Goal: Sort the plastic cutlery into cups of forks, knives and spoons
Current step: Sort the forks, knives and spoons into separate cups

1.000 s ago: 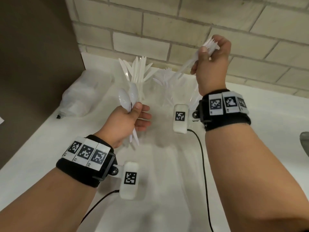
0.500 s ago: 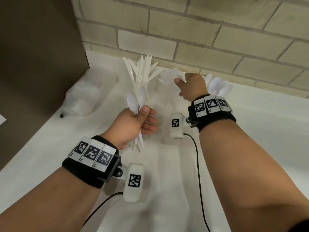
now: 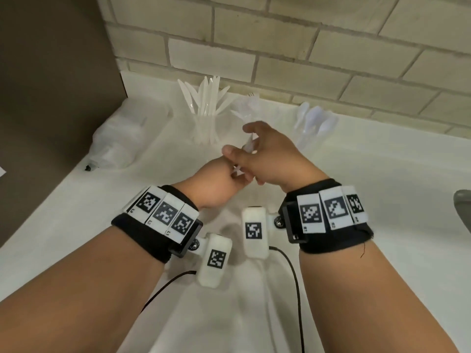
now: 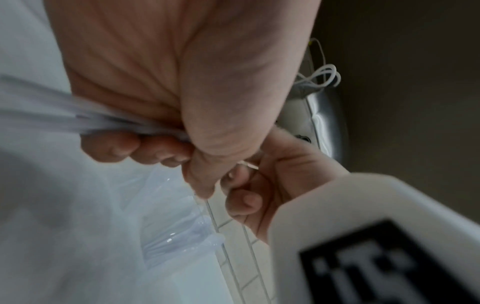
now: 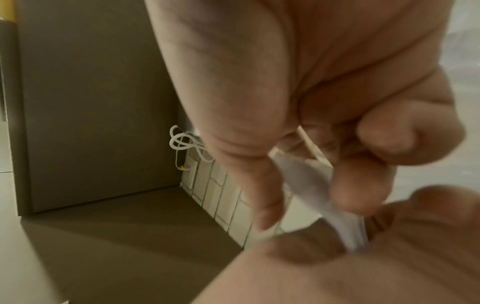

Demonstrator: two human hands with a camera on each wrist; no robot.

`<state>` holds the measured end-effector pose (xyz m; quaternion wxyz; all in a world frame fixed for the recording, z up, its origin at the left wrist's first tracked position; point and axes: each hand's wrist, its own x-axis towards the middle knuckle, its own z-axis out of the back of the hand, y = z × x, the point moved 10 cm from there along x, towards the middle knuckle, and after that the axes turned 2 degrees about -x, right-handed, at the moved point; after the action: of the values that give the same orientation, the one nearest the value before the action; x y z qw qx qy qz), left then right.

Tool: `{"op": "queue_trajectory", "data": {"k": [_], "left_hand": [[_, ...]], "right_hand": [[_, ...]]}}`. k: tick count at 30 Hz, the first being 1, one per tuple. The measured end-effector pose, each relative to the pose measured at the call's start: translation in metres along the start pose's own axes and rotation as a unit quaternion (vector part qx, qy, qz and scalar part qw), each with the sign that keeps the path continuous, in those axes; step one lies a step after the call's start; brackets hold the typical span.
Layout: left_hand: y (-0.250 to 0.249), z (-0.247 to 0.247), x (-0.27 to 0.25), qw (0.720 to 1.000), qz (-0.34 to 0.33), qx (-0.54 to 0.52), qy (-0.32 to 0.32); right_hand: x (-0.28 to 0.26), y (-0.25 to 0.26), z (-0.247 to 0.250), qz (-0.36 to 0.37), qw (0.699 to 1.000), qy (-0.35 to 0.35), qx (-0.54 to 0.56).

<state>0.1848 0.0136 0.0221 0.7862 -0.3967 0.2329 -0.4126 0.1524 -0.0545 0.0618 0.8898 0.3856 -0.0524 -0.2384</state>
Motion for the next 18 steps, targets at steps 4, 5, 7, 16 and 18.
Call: {"op": "queue_trajectory", "data": {"k": [4,5,7,16,18], "left_hand": [[0.001,-0.026,-0.002,0.997,-0.004,0.025,0.071],[0.002,-0.032,-0.002,0.996,-0.006,0.028,0.084],[-0.001,-0.041,-0.004,0.995,-0.008,0.018,0.095],[-0.007,-0.043,0.002,0.997,-0.002,-0.042,0.064],[0.002,-0.031,0.007,0.999,0.012,0.007,0.039]], "right_hand": [[-0.007,-0.025,0.004,-0.025,0.998,-0.055,0.026],[-0.009,-0.032,0.006,-0.029,0.997,-0.071,0.03],[-0.013,-0.042,0.012,-0.024,0.993,-0.109,0.028],[-0.016,-0.036,0.099,0.021,0.968,-0.248,-0.021],[-0.019,-0.023,0.143,0.055,0.942,-0.329,-0.042]]}}
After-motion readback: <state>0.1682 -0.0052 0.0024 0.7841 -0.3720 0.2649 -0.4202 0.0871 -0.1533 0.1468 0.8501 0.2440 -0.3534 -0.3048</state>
